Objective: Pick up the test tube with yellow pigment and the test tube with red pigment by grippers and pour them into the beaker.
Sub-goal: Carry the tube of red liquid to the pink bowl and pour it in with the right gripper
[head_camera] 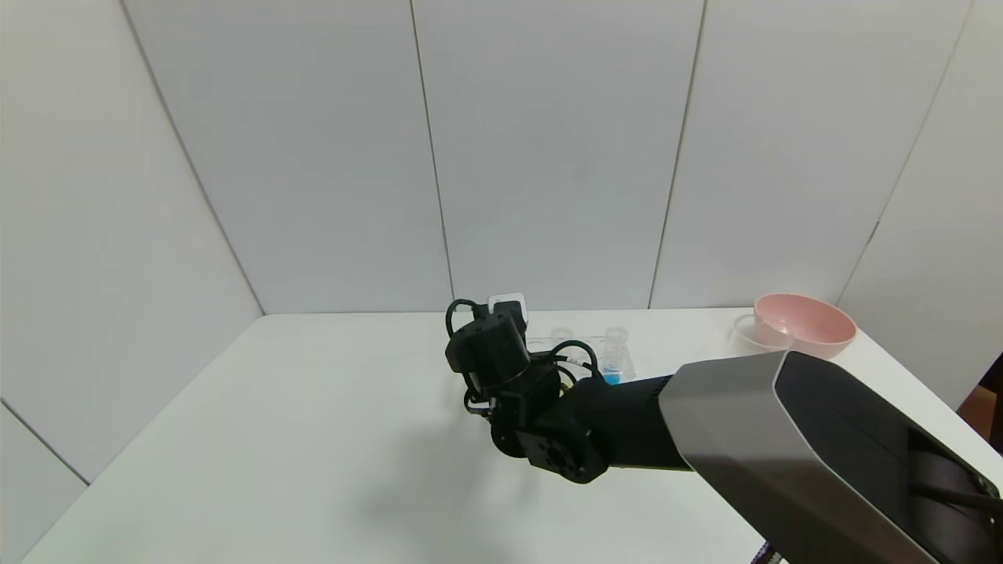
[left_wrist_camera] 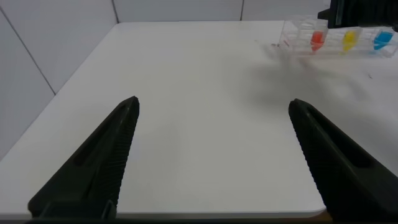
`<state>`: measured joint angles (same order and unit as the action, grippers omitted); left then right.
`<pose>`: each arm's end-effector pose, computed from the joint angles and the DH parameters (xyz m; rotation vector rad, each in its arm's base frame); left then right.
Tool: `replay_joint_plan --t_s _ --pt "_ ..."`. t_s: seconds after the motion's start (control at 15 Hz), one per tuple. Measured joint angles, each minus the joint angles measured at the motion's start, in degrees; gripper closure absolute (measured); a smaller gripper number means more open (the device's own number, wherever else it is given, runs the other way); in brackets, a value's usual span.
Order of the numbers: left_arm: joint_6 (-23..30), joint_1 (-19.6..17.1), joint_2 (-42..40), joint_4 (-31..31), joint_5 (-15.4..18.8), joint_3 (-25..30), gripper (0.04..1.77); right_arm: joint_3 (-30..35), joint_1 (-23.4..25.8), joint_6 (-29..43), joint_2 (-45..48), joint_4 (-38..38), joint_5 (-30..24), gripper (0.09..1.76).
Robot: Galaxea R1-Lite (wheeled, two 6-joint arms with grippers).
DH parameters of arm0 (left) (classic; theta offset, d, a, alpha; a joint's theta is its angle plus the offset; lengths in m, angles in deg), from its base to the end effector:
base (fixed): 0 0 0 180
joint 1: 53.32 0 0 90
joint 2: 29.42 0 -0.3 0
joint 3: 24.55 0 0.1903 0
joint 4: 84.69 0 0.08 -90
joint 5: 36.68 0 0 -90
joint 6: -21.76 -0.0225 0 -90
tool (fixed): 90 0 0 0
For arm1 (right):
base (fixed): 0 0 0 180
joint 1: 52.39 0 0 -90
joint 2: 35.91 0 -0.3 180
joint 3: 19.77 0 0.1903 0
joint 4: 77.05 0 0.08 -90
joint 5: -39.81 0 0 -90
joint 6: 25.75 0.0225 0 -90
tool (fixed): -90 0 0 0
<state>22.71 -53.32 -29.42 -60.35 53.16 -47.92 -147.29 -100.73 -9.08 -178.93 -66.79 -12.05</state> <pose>-0.0228 0.0001 0.0738 -0.0166 0.0169 0.0029 0.3501 0.3725 0.0871 -0.0208 0.3485 0.1251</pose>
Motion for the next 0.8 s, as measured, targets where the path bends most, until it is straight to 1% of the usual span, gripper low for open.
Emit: replay_joint_plan --t_s 0.33,0.8 --pt "0.00 0.00 0.00 0.00 0.00 0.00 0.09 0.00 0.02 -0.11 0.66 0.16 -0.02 1.36" --pt "0.00 0.00 0.00 0.00 0.00 0.00 0.09 -0.06 -0.01 -2.41 5.62 0.90 -0.21 1.36"
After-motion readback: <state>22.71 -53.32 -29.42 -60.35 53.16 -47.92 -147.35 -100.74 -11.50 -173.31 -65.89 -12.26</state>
